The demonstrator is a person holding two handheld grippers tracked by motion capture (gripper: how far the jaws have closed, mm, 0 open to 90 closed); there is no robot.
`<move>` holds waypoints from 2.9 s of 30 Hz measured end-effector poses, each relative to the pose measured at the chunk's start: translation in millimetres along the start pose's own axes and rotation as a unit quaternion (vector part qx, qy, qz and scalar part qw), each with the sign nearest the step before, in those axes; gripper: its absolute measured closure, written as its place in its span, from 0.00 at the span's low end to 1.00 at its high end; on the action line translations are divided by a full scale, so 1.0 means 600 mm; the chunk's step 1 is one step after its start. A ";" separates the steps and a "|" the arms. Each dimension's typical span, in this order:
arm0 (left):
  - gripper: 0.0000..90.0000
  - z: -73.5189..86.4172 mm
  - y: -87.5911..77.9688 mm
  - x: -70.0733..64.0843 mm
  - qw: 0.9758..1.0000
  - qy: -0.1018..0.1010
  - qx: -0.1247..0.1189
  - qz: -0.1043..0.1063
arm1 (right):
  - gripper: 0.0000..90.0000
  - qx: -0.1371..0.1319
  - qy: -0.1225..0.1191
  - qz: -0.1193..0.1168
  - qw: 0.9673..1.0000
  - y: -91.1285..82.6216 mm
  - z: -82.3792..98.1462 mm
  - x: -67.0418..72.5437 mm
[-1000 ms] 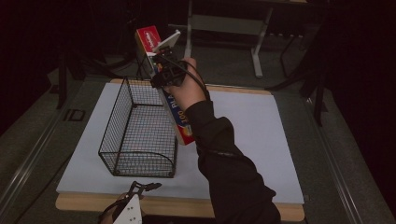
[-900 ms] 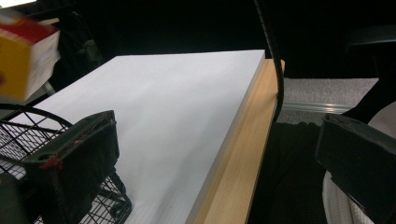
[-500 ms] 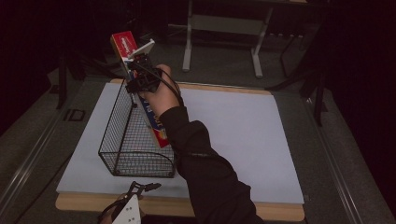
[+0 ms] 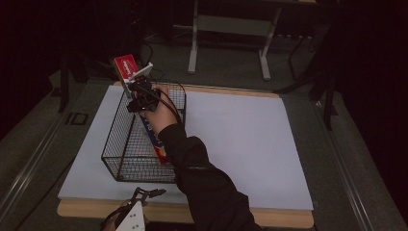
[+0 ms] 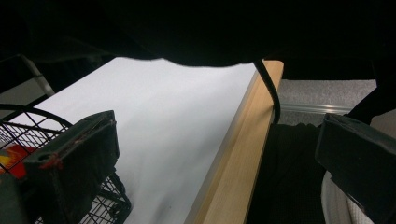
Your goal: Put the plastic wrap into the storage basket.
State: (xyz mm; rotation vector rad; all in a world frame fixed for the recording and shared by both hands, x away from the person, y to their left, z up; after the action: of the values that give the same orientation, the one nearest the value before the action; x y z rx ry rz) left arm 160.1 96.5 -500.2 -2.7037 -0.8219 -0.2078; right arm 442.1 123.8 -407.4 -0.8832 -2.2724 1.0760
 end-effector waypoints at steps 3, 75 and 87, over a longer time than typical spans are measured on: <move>0.00 0.001 0.001 0.000 1.000 0.002 0.003 -0.001 | 0.44 0.009 0.002 0.004 1.000 0.012 0.010 -0.006; 0.00 0.006 0.007 -0.004 1.000 0.008 0.017 0.005 | 0.20 -0.049 -0.005 -0.069 0.996 -0.086 0.165 -0.123; 0.00 0.008 0.010 -0.003 1.000 0.009 0.023 0.003 | 0.21 -0.062 0.005 -0.052 0.997 -0.125 0.242 -0.179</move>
State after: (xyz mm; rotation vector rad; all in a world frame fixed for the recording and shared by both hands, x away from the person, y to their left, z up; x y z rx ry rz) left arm 162.5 92.5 -506.9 -2.6571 -0.8024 -0.2086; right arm 395.5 -62.1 -446.6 -0.8075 -2.3694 0.8906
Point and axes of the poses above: each handheld gripper's, and its own axes: y roughly forward along the jaws, z roughly out of its underside, x roughly to its left, the point moved 5 cm from there along y, roughly forward along the jaws, and after that the axes turned 8 degrees about -z, right-handed, at the moved point
